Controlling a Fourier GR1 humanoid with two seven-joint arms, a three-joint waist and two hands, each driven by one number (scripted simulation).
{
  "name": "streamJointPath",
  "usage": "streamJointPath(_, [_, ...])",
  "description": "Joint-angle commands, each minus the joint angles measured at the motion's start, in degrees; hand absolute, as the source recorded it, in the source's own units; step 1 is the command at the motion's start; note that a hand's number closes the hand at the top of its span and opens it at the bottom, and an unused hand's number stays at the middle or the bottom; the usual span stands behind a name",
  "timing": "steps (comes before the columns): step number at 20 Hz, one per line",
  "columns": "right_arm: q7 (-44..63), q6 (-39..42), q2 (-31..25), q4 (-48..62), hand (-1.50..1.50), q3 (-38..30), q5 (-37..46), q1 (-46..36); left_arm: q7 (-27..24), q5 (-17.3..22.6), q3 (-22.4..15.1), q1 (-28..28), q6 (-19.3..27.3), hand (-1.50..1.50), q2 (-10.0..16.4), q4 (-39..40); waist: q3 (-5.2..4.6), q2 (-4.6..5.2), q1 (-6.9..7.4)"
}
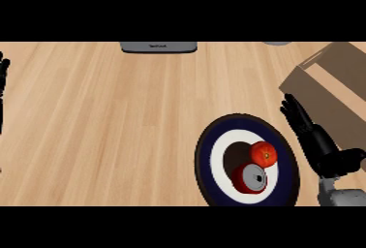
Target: Pick the can from the plate and place it in the cardboard box
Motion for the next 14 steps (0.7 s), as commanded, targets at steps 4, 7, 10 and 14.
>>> streamJointPath(4, [5.8,-14.6,-3.1,-16.6,-1.50,-8.1,5.8,-0.3,0.6,-2.7,-7.4,3.1,-5.3,0.00,-0.3,-1.2,-1.02,-2.32,-4.93])
streamJointPath(7, [10.9,-14.5,-15.3,-16.1,-1.50,-10.9,16.7,4.5,1.8,-2.2,-10.1,4.4,-8.7,0.00,-0.1,0.2,-1.84,-2.12,-9.54])
streamJointPath(10, [17.4,-19.2,-12.7,-30.2,-1.50,-13.1,16.7,10.8,2.1,-1.6,-12.3,4.3,-10.2,0.00,-1.7,-1.4,-1.08,-2.44,-7.63])
streamJointPath(14, [17.4,-19.0,-13.8,-43.2,-1.50,-8.7,27.9,22.4,1.7,-2.6,-13.3,3.4,-11.7,0.00,-1.6,-1.8,-0.82,-1.69,-4.65])
